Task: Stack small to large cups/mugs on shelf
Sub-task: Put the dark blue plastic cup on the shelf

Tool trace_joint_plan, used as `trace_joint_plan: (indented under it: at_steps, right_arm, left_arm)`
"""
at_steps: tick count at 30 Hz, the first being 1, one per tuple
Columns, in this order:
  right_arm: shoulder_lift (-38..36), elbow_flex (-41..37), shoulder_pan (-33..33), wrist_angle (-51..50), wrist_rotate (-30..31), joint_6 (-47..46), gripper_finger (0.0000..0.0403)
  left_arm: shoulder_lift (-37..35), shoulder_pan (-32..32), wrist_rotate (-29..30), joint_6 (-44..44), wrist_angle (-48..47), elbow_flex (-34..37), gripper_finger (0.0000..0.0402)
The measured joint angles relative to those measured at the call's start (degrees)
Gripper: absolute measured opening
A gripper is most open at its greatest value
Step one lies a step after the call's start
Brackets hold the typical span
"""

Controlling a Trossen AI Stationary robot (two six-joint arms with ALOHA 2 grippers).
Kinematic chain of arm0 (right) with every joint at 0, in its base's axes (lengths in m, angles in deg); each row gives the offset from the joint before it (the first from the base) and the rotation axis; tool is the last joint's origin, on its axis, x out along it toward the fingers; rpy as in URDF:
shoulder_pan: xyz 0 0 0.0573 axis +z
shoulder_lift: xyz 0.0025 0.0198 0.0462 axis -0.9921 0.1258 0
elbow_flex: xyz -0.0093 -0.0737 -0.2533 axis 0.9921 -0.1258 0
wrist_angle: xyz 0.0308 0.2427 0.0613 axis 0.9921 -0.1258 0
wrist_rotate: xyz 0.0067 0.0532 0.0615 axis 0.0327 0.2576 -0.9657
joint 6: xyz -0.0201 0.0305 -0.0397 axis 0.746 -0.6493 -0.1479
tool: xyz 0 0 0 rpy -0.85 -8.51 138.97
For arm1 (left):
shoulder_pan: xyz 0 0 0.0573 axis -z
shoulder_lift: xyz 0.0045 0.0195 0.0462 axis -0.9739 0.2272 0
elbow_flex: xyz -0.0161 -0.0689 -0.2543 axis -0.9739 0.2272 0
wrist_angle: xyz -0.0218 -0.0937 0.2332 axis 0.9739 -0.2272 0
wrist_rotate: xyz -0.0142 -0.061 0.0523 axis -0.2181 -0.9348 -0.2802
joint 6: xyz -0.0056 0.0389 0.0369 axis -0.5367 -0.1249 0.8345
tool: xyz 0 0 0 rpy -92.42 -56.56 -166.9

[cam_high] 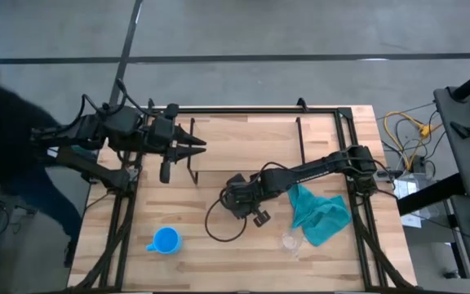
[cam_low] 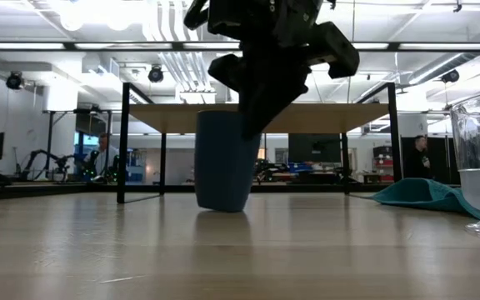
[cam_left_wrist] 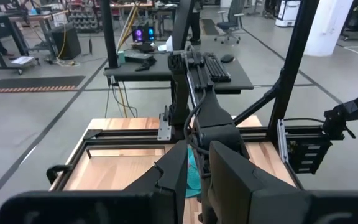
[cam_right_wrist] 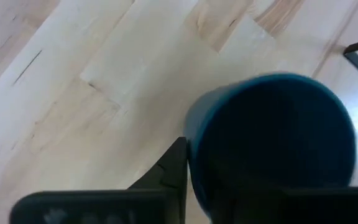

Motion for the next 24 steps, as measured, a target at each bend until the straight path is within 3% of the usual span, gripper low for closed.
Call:
trace_joint_plan:
  at_steps: [10, 17, 24]
  right_arm:
    - [-0.85, 2.80, -0.02, -1.82, 4.84, -2.43, 0.0010]
    - [-6.95, 8.37, -0.74, -5.99, 5.33, -11.86, 0.0009]
    - [-13.55, 17.24, -1.17, -20.88, 19.70, -19.45, 0.0009]
  left_arm:
    - [-0.06, -0.01, 0.00, 0.07, -0.25, 0.00, 0.0056]
    - [-0.08, 0.01, 0.00, 0.07, -0.27, 0.00, 0.0056]
    - [-0.08, 0.00, 0.02, 0.07, -0.20, 0.00, 0.0056]
